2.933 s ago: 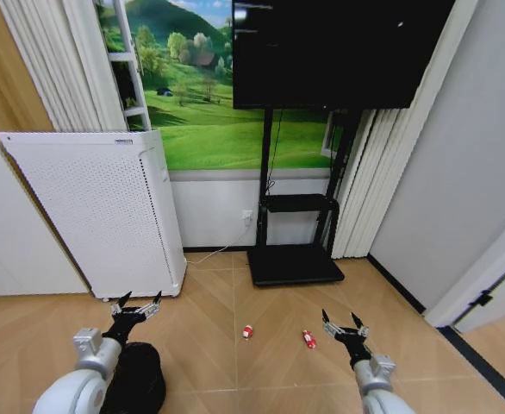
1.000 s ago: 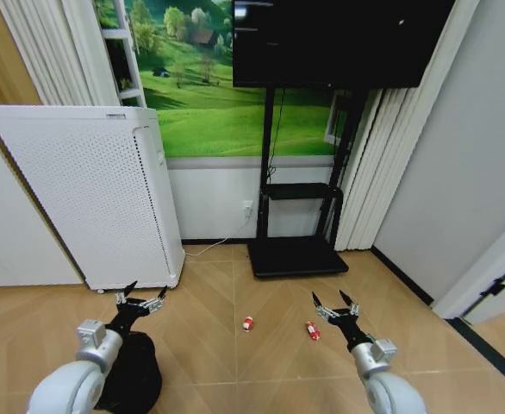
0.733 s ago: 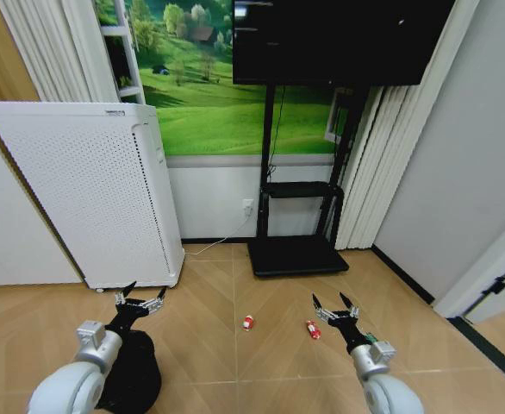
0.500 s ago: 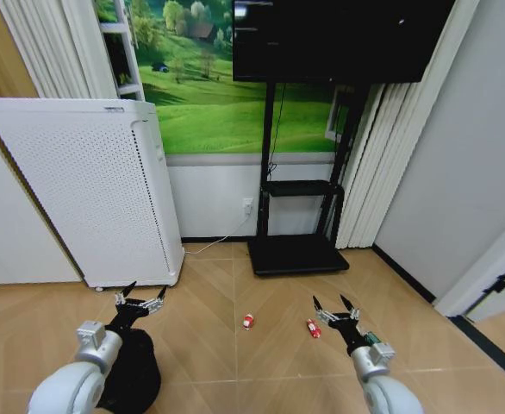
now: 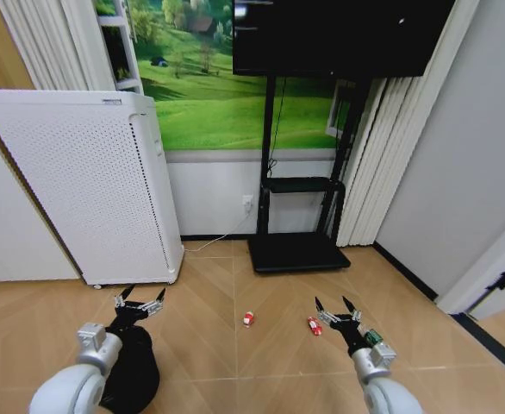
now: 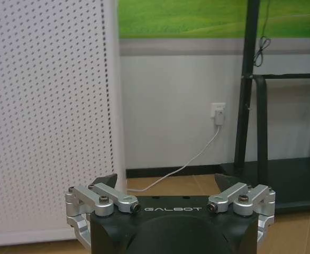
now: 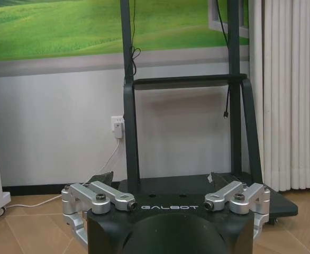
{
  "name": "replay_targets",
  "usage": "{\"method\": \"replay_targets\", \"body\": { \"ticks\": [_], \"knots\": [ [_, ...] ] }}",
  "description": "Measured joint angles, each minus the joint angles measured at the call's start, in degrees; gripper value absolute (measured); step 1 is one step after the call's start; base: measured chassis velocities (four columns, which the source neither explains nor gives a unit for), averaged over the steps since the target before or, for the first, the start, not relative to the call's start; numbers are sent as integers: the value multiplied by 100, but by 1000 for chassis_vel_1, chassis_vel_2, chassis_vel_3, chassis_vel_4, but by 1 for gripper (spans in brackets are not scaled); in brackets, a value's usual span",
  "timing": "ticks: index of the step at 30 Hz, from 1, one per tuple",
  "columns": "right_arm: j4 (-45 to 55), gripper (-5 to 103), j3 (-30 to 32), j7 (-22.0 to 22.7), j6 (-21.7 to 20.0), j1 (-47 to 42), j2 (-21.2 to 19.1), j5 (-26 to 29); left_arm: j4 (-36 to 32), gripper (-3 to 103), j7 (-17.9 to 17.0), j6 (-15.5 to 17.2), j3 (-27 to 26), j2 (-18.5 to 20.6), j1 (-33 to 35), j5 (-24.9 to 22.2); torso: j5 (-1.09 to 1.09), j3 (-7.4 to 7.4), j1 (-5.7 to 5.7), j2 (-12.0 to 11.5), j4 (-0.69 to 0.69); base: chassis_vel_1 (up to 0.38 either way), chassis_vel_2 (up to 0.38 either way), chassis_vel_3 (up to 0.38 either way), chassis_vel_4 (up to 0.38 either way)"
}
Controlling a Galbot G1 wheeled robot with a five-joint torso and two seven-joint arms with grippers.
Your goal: Pick up the trash bin and place the garbage on the floor into it.
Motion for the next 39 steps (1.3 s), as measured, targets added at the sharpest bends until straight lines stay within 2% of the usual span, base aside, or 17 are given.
{"method": "replay_targets", "body": {
  "ticks": [3, 4, 6, 7, 8, 9, 10, 12, 16, 19, 21, 24, 26, 32, 36, 38, 39],
  "knots": [
    [-42, 100, -3, 11, 12, 4, 27, 0, -28, 100, -121, 96, -12, -69, 36, -48, 0, -11, 0, -10, 0, 0, 0, 0, 0],
    [-85, 100, -5, 20, 22, 6, 50, 1, -30, 100, -256, 213, -51, -144, 87, -54, 0, -16, 0, -15, 0, 0, 0, 0, 0],
    [-159, 100, 1, 30, 45, 5, 85, 29, 30, 100, -634, 669, -150, -242, 184, -66, 0, -18, -1, -16, 1, 0, 0, 0, 0],
    [-159, 100, 1, 30, 45, 5, 85, 29, 30, 100, -634, 669, -150, -242, 184, -66, 0, -18, -1, -16, 1, 0, 0, 0, 0],
    [-188, 100, 16, 47, 60, -6, 104, 54, 60, 100, -810, 928, -197, -253, 216, -105, -1, -17, -1, -16, 1, 0, 0, 0, 0],
    [-188, 100, 16, 47, 60, -6, 104, 54, 60, 100, -810, 928, -197, -253, 216, -105, -1, -17, -1, -16, 1, 0, 0, 0, 0],
    [-237, 100, 27, 79, 71, -21, 123, 123, 105, 100, -970, 1250, -306, -259, 289, -188, 0, -16, -1, -13, -1, 0, 0, 0, 0],
    [-280, 100, 25, 115, 43, -23, 140, 268, 177, 100, -951, 1454, -481, -257, 429, -266, -1, -11, -1, -7, -1, 0, 0, 0, 0],
    [-407, 100, -9, 198, -39, 6, 212, 424, 360, 100, -479, 1487, -925, -200, 892, -303, 0, -3, -1, 5, 2, 0, 0, 0, 0],
    [-438, 100, -16, 214, -45, 9, 228, 428, 387, 100, -407, 1476, -1057, -187, 1037, -331, -1, -1, -1, 9, 2, 0, 0, 0, 0],
    [-533, 100, -35, 241, -60, 18, 255, 429, 410, 100, -304, 1448, -1414, -149, 1342, -433, 0, 5, 0, 16, 1, 0, 0, 0, 0],
    [-569, 100, -36, 250, -61, 25, 262, 427, 431, 100, -278, 1419, -1537, -138, 1410, -449, 0, 6, 0, 19, 1, 0, 0, 0, 0],
    [-656, 100, -51, 303, -61, 37, 290, 378, 606, 100, -184, 1279, -1887, -57, 1561, -548, 0, 11, 1, 24, 0, 0, 0, 0, 0],
    [-716, 100, -102, 339, -61, 28, 367, 260, 1106, 100, -105, 1095, -2084, 127, 1567, -577, -1, 16, 2, 30, 1, 0, 0, 0, 0],
    [-733, 100, -151, 375, -62, 57, 428, 134, 1392, 100, -138, 1245, -2026, 158, 1303, -562, -1, 20, 5, 34, 0, 0, 0, 0, 0],
    [-724, 100, -163, 416, -94, 85, 454, 81, 1454, 100, -243, 1549, -1884, 160, 1093, -523, -1, 22, 6, 36, 0, 0, 0, 0, 0],
    [-724, 100, -163, 416, -94, 85, 454, 81, 1454, 100, -243, 1549, -1884, 160, 1093, -523, -1, 22, 6, 36, 0, 0, 0, 0, 0]
  ]
}}
